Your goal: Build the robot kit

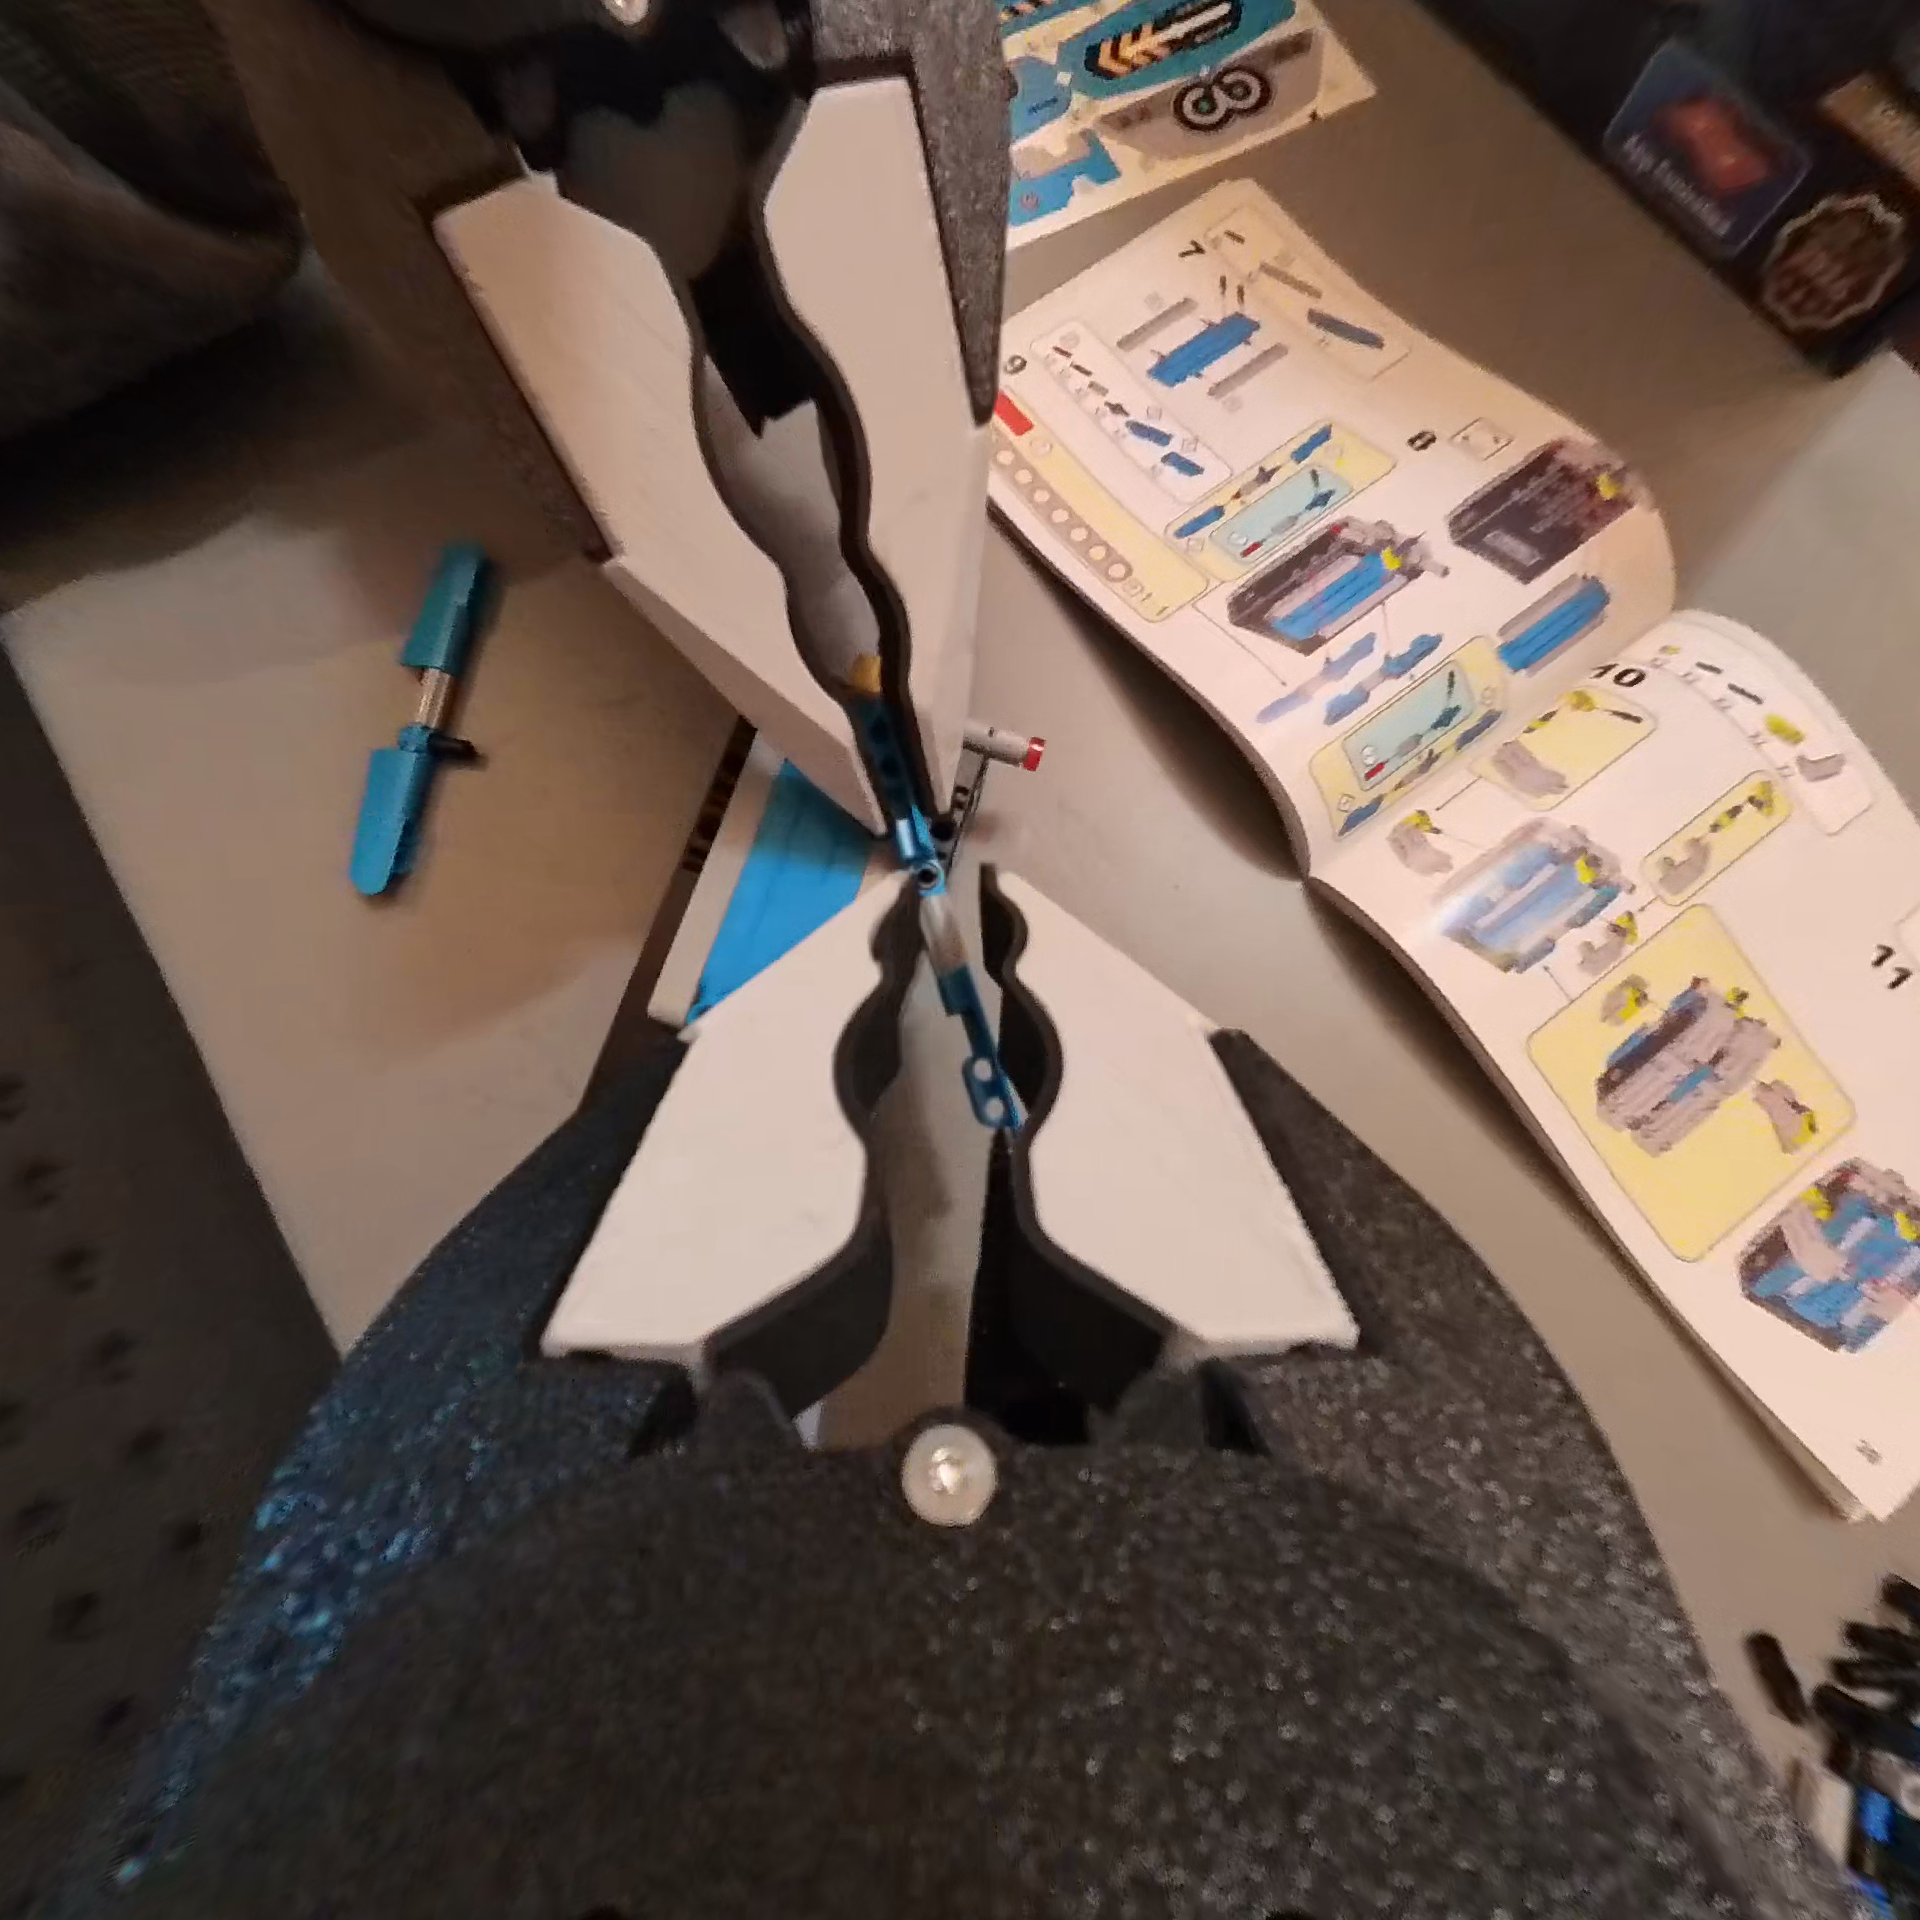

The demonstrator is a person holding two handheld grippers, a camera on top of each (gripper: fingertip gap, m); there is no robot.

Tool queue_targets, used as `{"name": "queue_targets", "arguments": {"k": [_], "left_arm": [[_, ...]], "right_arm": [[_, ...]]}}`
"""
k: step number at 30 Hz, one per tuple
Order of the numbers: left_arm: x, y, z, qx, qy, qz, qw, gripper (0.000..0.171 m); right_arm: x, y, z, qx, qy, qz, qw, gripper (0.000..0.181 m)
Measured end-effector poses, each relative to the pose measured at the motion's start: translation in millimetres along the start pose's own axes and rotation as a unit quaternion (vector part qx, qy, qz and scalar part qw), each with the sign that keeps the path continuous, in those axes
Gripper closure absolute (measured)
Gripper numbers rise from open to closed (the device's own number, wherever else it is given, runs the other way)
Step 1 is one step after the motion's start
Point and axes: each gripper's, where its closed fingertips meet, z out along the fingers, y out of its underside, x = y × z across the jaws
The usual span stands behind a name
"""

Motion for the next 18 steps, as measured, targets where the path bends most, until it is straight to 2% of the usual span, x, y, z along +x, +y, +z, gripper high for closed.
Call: {"name": "queue_targets", "arguments": {"k": [7, 18], "left_arm": [[-2.5, -1.1, 1.3, 0.006, 0.002, -0.009, 1.0, 0.165], [-7.2, -1.3, 2.7, -0.002, -0.025, 0.001, 1.0, 0.162]], "right_arm": [[-5.1, 10.2, 9.4, -0.029, -0.026, 0.017, 0.999, 0.174], [-5.3, 12.1, 9.4, -0.09, 0.069, 0.086, 0.99, 0.175]]}}
